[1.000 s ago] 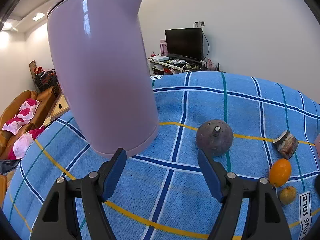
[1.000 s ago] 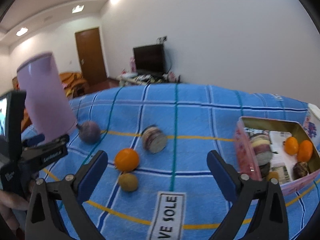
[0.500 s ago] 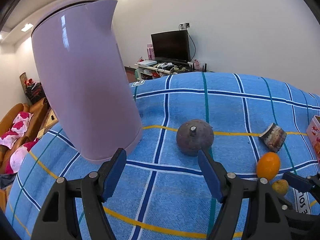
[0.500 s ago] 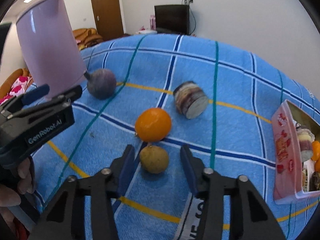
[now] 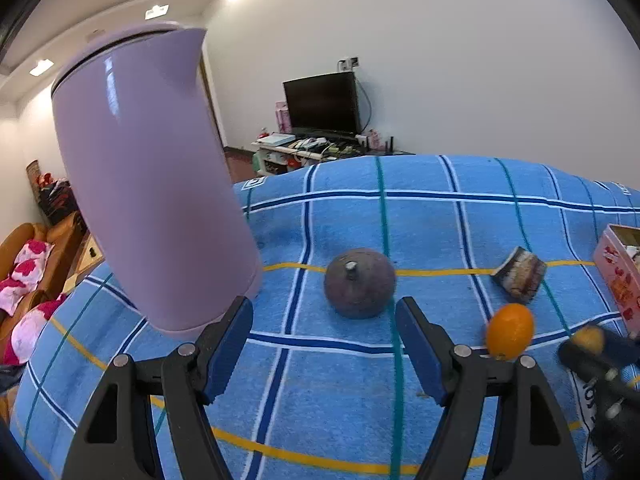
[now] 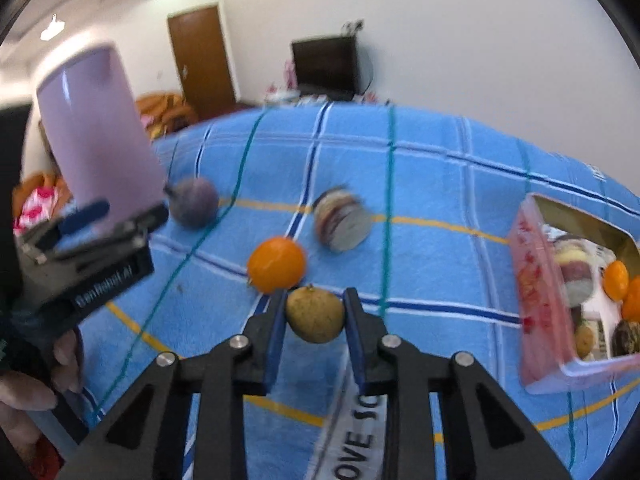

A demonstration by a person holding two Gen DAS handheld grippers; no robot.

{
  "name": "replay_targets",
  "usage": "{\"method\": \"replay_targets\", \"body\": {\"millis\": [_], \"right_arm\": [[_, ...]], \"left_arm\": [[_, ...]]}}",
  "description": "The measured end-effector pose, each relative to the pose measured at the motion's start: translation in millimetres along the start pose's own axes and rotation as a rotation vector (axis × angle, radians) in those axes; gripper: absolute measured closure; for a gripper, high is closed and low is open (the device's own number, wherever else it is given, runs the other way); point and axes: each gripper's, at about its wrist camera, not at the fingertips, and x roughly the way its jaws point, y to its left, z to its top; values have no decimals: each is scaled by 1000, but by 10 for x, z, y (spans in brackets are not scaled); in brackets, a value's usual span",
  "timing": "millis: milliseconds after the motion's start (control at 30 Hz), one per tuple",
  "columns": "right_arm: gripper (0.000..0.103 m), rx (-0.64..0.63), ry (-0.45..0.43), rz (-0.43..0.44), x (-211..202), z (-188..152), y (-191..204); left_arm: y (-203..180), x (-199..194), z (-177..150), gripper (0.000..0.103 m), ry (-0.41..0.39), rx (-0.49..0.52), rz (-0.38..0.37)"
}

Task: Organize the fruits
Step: 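Grasp a small tan kiwi with the right tool, then grasp an orange with the left tool while the right tool holds the kiwi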

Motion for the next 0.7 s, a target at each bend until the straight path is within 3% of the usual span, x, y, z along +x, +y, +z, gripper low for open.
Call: {"method": "replay_targets", "body": {"millis": [200,300,467,700], "right_arm": [[72,-31,-167,-115,-354,-46,-122],[72,-47,-209,-129,-450,-44,-152],[72,-32,-224,-107,-478,-41,-204],[72,-24,-233,-92,-527,-63,-245]], "left_arm": [[-93,-104,0,28,-39,24,-77],[-188,-171,-3,28,-66,61,-105],[-302,-250,-17,28,-87,85,-153],[-466,-255,-35,28,-46,94,-207]]}}
